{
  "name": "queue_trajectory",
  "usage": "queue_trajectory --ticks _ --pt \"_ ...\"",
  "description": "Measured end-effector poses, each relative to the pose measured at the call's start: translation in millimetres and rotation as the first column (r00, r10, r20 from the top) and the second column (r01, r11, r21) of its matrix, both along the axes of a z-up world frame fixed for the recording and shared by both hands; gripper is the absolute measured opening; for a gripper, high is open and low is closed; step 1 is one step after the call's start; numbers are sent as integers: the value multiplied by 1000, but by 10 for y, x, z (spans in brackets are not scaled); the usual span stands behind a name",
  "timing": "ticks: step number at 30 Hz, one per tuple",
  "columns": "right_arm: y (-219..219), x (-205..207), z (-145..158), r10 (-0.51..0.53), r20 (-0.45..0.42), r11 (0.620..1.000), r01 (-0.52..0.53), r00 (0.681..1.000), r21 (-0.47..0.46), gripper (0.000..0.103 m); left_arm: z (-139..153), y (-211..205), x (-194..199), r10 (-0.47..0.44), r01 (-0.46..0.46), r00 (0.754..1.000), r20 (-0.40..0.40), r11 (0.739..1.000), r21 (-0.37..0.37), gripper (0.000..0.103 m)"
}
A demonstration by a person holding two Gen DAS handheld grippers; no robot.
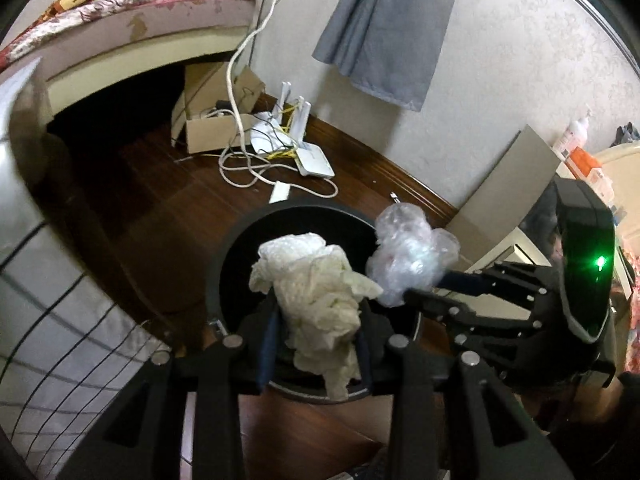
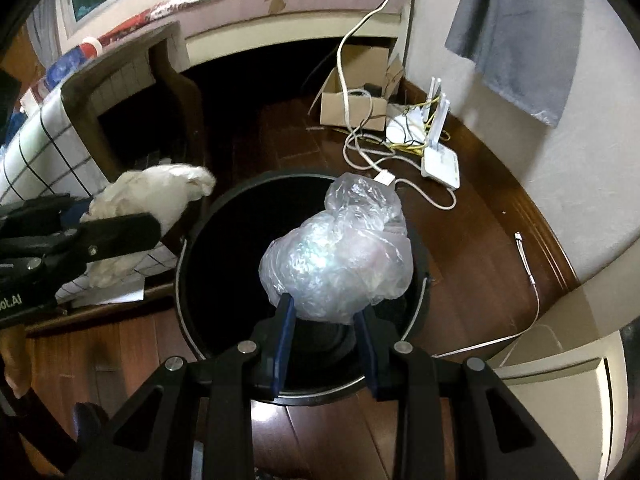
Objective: Collect trash
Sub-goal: 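Carry the plastic bag and tissue over the black bin and release both, then move both tools back toward the ottoman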
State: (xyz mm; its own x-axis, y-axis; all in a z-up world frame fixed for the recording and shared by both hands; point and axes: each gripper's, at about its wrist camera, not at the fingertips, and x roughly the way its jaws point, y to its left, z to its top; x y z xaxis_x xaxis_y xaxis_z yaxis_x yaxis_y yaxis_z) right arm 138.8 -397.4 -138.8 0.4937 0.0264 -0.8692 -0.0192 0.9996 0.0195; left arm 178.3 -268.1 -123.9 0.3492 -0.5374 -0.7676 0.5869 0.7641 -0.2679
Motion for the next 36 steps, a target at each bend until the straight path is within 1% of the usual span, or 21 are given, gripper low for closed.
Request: queue_trajectory --ticks 1,2,3,5,8,10,13,16,18,24,29,32,36 --pt "-10 38 -63 1 -34 1000 -2 999 -20 68 -25 -21 23 11 -11 1000 -9 1000 16 72" --pt "-44 43 -121 -20 -60 999 17 998 -52 83 -38 -23 42 37 -37 999 -3 999 40 96" --pt "-81 33 -152 -39 -64 997 34 997 -71 94 -36 3 46 60 -61 998 11 997 47 99" --pt "-211 6 -189 -98 -67 992 92 993 -87 94 -22 53 41 84 -85 996 19 995 60 100" --pt "-374 -24 -167 -175 -79 983 169 981 -78 95 26 152 0 137 -142 989 63 986 89 102" --pt "-392 -44 -98 -201 -59 977 196 978 -82 102 64 204 -19 165 -174 982 92 980 99 102" --pt "-318 -78 67 -215 -8 973 214 976 -82 102 163 284 -64 200 -214 971 131 971 104 102" --pt "-194 -65 195 -208 21 975 209 978 -80 102 279 382 -129 225 -246 959 172 963 112 102" --pt "-115 -17 280 -198 44 976 201 979 -78 102 346 456 -133 241 -262 953 184 959 105 102" --pt "92 -47 609 -161 118 983 170 980 -70 102 601 667 -222 286 -311 930 229 947 80 102" --pt "281 -88 832 -122 176 987 139 977 -83 102 769 871 -307 343 -377 898 276 923 79 102" --pt "426 -89 954 -95 210 990 115 973 -84 102 844 998 -336 367 -402 884 289 913 69 102" --pt "623 -58 1067 -63 243 992 87 968 -88 102 943 1239 -373 412 -451 856 313 890 63 102"
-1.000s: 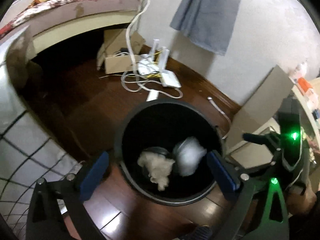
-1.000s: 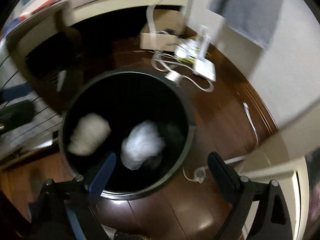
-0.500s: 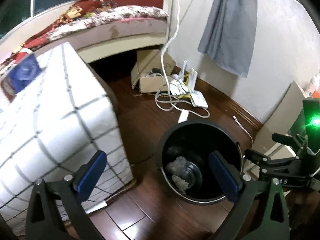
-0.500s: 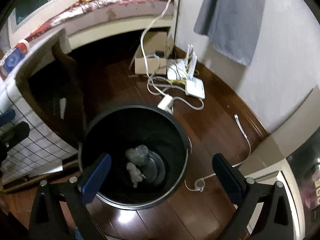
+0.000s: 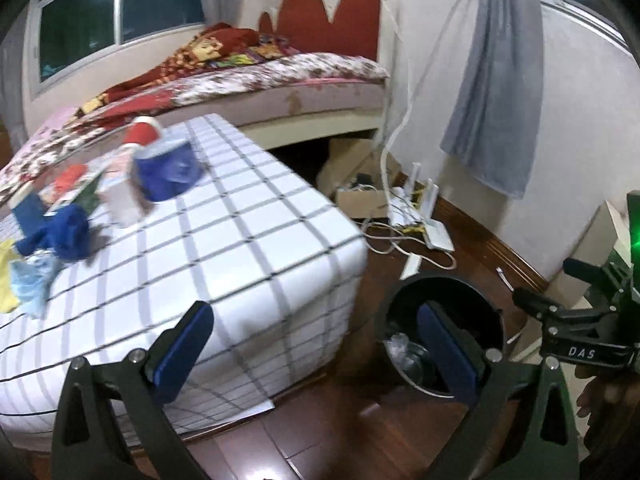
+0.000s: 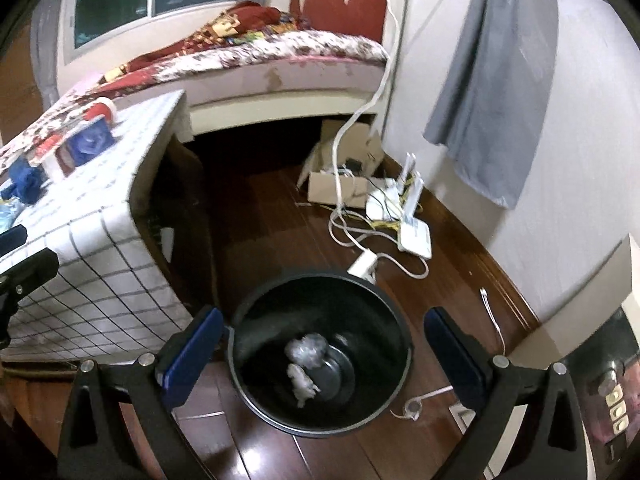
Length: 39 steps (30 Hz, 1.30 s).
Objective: Collect trash
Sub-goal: 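Move both tools back toward the ottoman, then grasp the juice carton with the right tool while the left grasps the blue mask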
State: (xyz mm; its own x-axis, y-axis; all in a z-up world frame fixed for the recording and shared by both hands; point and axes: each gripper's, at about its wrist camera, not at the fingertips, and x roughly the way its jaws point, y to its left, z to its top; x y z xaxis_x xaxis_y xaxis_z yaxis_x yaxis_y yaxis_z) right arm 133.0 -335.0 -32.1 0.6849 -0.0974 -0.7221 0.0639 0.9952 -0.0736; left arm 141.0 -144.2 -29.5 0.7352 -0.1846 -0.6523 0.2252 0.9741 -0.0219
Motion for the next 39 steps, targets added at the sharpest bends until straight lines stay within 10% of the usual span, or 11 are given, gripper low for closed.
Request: queue_trajectory --ticks 23,39 --pt "1741 530 385 294 121 951 -303 948 65 102 157 2083 -26 368 -366 928 62 930 -40 96" --pt "2585 1153 322 404 98 896 -415 910 160 95 -219 2521 522 347 -352 936 -67 932 -92 67"
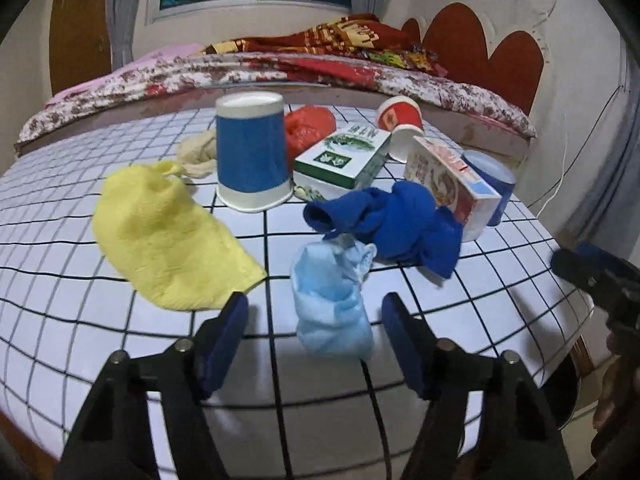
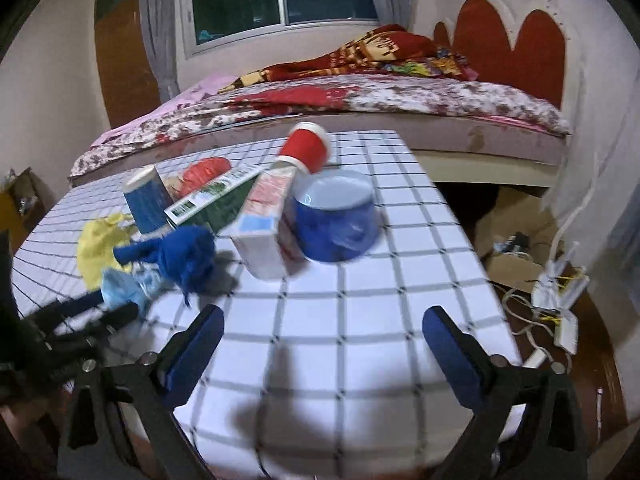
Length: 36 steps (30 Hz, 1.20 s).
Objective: Collect trash
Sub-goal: 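Grasp the juice carton with the right tool while the left grasps the blue mask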
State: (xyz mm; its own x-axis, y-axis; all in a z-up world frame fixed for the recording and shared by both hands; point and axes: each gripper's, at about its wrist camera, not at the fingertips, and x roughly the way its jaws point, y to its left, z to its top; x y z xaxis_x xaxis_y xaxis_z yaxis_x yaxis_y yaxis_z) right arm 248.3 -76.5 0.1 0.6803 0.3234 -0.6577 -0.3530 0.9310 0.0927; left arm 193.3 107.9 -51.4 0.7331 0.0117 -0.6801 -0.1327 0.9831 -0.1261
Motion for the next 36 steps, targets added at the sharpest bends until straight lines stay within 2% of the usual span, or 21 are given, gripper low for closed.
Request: queue_trajectory --ticks 6,12,14,15,16,19,29,36 --pt "394 342 -156 56 -52 998 -56 997 -4 75 -47 38 106 -10 10 1000 -6 1000 -18 64" --pt "531 561 -245 59 -99 998 -57 993 29 63 -38 82 180 -16 16 1000 -4 999 -35 56" --pt "558 599 -252 58 -105 998 -54 993 41 53 -35 80 198 -24 24 1000 -6 999 -29 42" --pt "569 611 -256 61 -111 997 -57 992 45 39 -36 78 205 -29 28 1000 -7 999 -27 37" --pt "578 611 -257 64 -114 997 -59 991 50 36 -34 79 211 -37 36 999 -8 999 -31 29" --pt "580 561 -232 75 -103 996 -69 992 53 36 10 91 143 -39 40 999 13 998 -39 25" --pt "446 142 115 120 9 992 -120 993 34 36 240 124 -211 3 1 996 86 999 -49 24" --pt "121 -124 336 98 63 994 -101 993 36 36 414 -16 -392 12 -5 991 136 999 -51 24"
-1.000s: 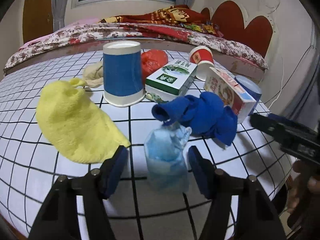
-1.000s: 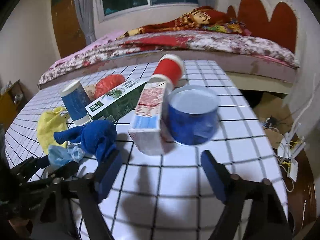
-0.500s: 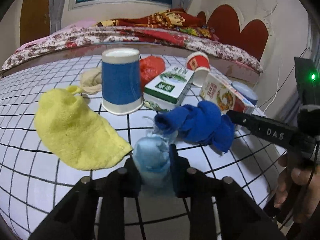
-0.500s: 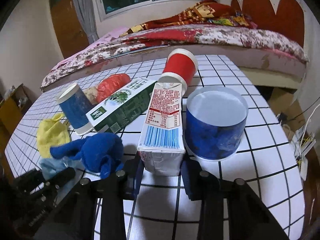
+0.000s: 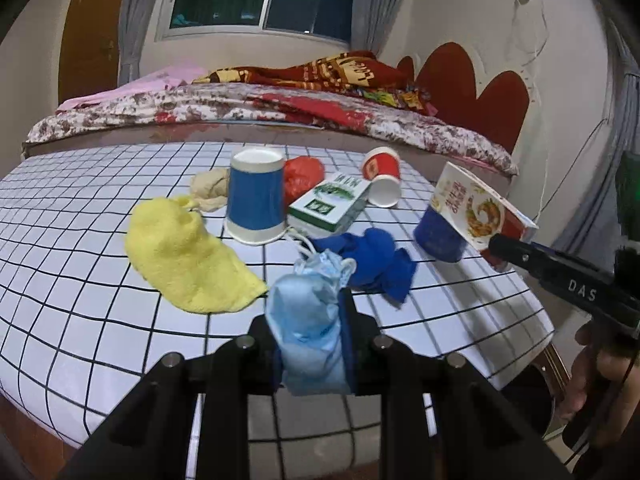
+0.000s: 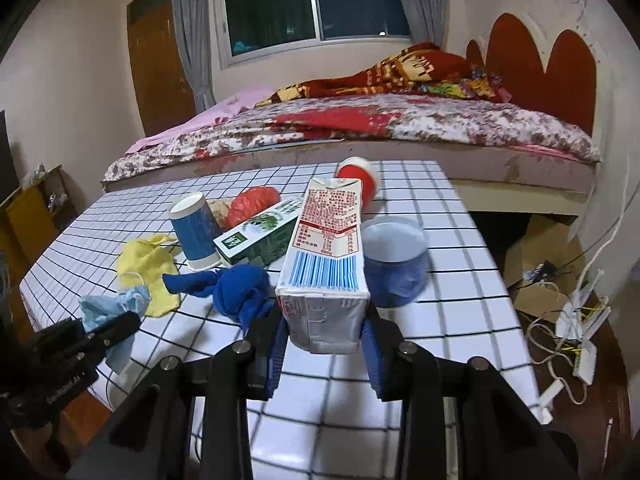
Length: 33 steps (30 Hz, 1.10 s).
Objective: Collect trash
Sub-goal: 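Grasp the juice carton with the right tool while the left grasps the blue mask, then carry the carton and mask over the black bin and release both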
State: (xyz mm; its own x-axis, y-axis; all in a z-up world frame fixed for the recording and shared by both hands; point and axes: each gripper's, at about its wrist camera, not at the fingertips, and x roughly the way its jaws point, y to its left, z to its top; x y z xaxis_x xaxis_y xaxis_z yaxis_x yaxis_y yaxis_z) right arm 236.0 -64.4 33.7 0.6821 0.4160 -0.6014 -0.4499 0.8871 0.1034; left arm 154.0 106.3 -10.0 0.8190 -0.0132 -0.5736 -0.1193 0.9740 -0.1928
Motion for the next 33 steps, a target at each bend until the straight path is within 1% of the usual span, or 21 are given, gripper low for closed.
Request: queue_trajectory --ticks 6,14,22,27,33 --pt "-311 -188 92 -34 31 999 35 999 -33 36 111 -219 -80 -39 39 999 27 999 6 24" --pt "-867 -367 132 -108 50 992 111 993 -59 36 141 -612 -61 -116 116 993 27 993 12 24" --pt "-1436 -472 125 -207 48 976 209 977 -59 36 154 -1142 7 -226 226 974 27 974 30 24" --pt "-1700 -528 116 -251 44 966 253 967 -53 36 131 -1439 19 -282 281 959 19 959 34 24" --pt "-1898 -600 92 -278 41 958 280 960 -58 36 127 -1718 17 -337 336 942 14 941 44 24"
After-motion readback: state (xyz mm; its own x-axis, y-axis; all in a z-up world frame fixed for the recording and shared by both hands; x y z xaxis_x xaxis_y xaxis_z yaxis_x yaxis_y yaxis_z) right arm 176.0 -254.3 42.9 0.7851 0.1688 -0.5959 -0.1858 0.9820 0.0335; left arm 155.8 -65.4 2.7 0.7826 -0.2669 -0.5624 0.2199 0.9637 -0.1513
